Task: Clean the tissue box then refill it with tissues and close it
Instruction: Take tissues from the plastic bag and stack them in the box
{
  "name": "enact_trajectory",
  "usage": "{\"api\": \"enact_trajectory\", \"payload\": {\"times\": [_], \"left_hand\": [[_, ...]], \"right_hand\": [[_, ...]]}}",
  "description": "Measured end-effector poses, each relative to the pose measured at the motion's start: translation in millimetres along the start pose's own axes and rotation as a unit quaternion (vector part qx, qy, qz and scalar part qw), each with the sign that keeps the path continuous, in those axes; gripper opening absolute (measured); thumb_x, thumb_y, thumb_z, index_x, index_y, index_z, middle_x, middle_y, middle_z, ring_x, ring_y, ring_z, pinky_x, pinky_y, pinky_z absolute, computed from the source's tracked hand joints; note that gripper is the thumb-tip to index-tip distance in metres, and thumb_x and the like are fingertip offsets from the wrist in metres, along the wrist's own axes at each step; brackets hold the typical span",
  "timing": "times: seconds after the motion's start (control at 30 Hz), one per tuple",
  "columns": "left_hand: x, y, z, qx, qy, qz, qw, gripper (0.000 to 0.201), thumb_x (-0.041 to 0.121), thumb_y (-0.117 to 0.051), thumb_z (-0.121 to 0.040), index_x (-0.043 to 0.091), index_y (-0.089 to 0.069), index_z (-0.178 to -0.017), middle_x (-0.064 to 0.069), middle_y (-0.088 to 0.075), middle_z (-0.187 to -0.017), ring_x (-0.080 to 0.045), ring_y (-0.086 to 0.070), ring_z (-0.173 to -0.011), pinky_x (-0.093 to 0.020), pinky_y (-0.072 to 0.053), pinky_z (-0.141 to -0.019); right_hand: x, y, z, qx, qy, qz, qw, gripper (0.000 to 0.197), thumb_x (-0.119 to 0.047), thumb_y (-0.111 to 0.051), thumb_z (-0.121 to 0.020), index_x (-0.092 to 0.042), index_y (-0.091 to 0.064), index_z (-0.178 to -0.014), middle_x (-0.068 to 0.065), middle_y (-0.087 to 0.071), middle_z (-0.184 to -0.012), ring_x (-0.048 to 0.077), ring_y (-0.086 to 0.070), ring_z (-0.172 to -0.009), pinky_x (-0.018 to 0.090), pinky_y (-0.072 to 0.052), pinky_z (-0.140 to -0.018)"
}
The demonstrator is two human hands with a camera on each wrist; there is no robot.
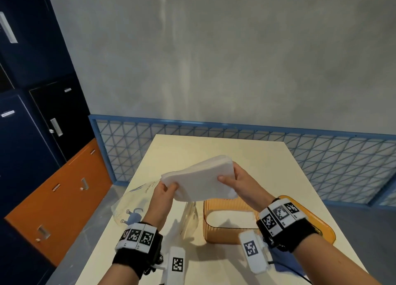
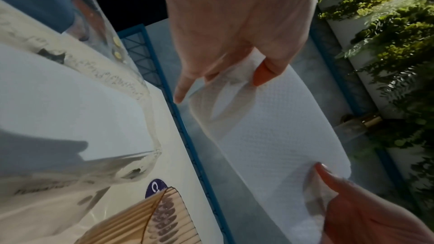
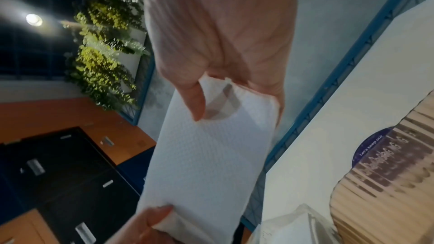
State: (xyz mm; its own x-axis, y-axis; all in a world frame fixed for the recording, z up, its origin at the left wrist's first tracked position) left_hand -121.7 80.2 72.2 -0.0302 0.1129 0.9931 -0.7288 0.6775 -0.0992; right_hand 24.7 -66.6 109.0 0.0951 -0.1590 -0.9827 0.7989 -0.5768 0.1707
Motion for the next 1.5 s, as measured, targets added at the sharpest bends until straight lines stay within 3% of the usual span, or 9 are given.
{"api": "enact_trajectory", "payload": {"times": [0.17,0.37,0.57,0.77,0.97,1.1,1.23,1.3,1.5], "left_hand": [[-4.0,17.9,-2.0,0.03,-0.004,-0.046,0.999,0.022,0.006,-0.042,-0.096,0.024,-0.054,-0.103,0.002,-0.061,-0.102,-0.018,-0.053,-0.102,-0.033,-0.041,-0.092],[-8.2,37.3,-7.6,0.094,-0.011,-0.09,0.991,0.021,0.001,-0.043,-0.094,0.013,-0.049,-0.11,-0.007,-0.057,-0.106,-0.022,-0.052,-0.104,-0.031,-0.039,-0.088],[-36.6,46.7,-9.6,0.139,0.005,-0.162,0.977,0.033,-0.002,-0.041,-0.092,0.006,-0.044,-0.124,-0.011,-0.055,-0.113,-0.024,-0.05,-0.103,-0.029,-0.037,-0.087],[-63.9,47.3,-8.7,0.139,0.061,-0.208,0.966,0.038,-0.003,-0.04,-0.093,0.004,-0.034,-0.13,-0.016,-0.049,-0.116,-0.023,-0.044,-0.098,-0.029,-0.036,-0.081],[-53.0,47.2,-15.7,0.153,0.023,-0.194,0.969,0.029,0.003,-0.04,-0.096,0.003,-0.036,-0.125,-0.015,-0.052,-0.119,-0.026,-0.05,-0.105,-0.038,-0.042,-0.096],[-30.3,18.0,-31.2,0.11,-0.017,-0.215,0.97,0.015,0.006,-0.043,-0.095,0.006,-0.041,-0.11,-0.012,-0.053,-0.097,-0.025,-0.049,-0.087,-0.03,-0.037,-0.073],[-39.2,-34.1,-42.6,0.018,0.032,-0.243,0.969,0.017,0.005,-0.046,-0.093,0.003,-0.044,-0.109,-0.015,-0.058,-0.102,-0.023,-0.053,-0.087,-0.027,-0.04,-0.072],[-49.7,-57.1,-41.5,-0.011,0.05,-0.271,0.961,0.02,0.004,-0.047,-0.093,0.004,-0.043,-0.113,-0.014,-0.058,-0.106,-0.021,-0.053,-0.089,-0.025,-0.041,-0.073],[-73.8,-91.6,-38.4,-0.037,0.047,-0.466,0.883,0.041,0.009,-0.046,-0.091,0.016,-0.035,-0.13,-0.011,-0.063,-0.112,-0.02,-0.052,-0.085,-0.029,-0.039,-0.073]], "right_hand": [[17.8,-11.1,-19.5,0.014,-0.011,0.029,0.999,0.094,-0.006,-0.076,-0.074,-0.03,-0.014,-0.141,-0.007,-0.032,-0.134,0.021,-0.041,-0.124,0.044,-0.044,-0.103],[39.8,-50.1,-38.2,-0.013,-0.02,0.022,0.999,0.052,0.005,-0.064,-0.079,-0.023,-0.044,-0.118,0.005,-0.057,-0.111,0.024,-0.054,-0.109,0.039,-0.048,-0.095],[61.3,-64.4,-40.4,0.011,-0.044,0.071,0.996,0.039,0.007,-0.059,-0.081,-0.017,-0.046,-0.109,0.003,-0.055,-0.1,0.016,-0.054,-0.093,0.018,-0.046,-0.071],[81.2,-66.8,-45.4,0.018,-0.062,0.17,0.983,0.025,0.0,-0.055,-0.086,-0.015,-0.05,-0.105,0.007,-0.058,-0.103,0.021,-0.056,-0.096,0.028,-0.047,-0.08],[68.6,-57.3,-51.9,0.059,-0.055,0.118,0.99,0.008,-0.008,-0.058,-0.089,-0.006,-0.055,-0.097,0.016,-0.064,-0.1,0.03,-0.062,-0.095,0.04,-0.05,-0.086],[47.4,-17.9,-45.0,0.122,-0.07,0.029,0.99,0.012,-0.008,-0.056,-0.091,-0.002,-0.058,-0.102,0.02,-0.067,-0.103,0.021,-0.061,-0.082,0.039,-0.053,-0.081],[52.2,34.7,-24.6,0.181,-0.12,0.046,0.975,0.035,-0.009,-0.055,-0.092,0.002,-0.051,-0.125,0.01,-0.058,-0.112,0.021,-0.056,-0.103,0.029,-0.046,-0.087],[69.5,54.2,-16.7,0.19,-0.16,0.058,0.967,0.031,-0.008,-0.056,-0.091,0.004,-0.055,-0.119,0.01,-0.062,-0.101,0.024,-0.06,-0.095,0.031,-0.048,-0.082],[116.4,73.0,-9.5,0.172,-0.234,0.273,0.917,0.026,-0.013,-0.054,-0.088,0.001,-0.058,-0.11,0.016,-0.064,-0.113,0.031,-0.06,-0.104,0.032,-0.046,-0.082]]}}
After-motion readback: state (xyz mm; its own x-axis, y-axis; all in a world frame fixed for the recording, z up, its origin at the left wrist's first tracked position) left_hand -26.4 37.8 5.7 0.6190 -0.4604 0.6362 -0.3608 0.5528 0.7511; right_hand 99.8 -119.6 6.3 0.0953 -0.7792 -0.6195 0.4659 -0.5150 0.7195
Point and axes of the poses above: each hand's wrist, its own z-axis away from the middle knuckle, its own y-axis out of the back of the hand, x = y × z, the point moved 3 cm from there along -z, towards the middle knuckle
